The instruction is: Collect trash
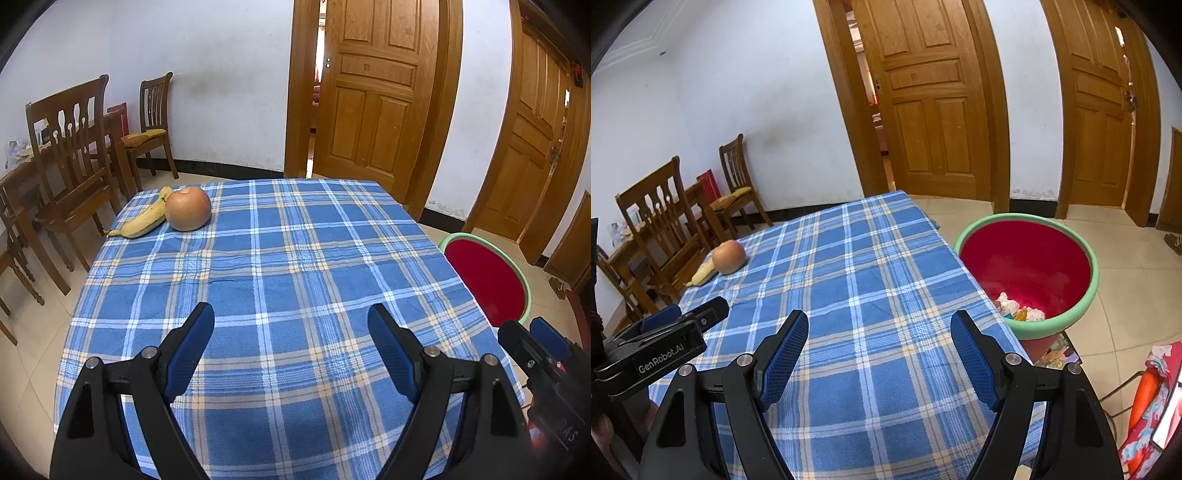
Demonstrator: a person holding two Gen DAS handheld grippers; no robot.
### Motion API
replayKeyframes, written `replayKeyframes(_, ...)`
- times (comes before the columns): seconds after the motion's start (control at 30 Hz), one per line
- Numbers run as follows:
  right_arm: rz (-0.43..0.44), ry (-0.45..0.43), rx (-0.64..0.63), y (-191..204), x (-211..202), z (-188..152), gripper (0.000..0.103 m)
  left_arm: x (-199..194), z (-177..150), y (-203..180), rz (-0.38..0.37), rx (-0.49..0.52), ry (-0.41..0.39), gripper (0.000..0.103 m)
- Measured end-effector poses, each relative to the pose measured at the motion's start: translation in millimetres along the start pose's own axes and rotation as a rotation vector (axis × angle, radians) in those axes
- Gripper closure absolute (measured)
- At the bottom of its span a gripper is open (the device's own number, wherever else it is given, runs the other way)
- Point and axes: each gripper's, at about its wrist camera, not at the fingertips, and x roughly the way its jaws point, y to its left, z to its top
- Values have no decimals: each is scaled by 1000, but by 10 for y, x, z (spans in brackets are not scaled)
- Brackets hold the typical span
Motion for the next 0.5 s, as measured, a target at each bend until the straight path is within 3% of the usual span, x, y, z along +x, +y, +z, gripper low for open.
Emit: replayKeyframes(0.5,2,7,10,-29,-15,-15,23,-20,-10,-21,1,6,-4,18)
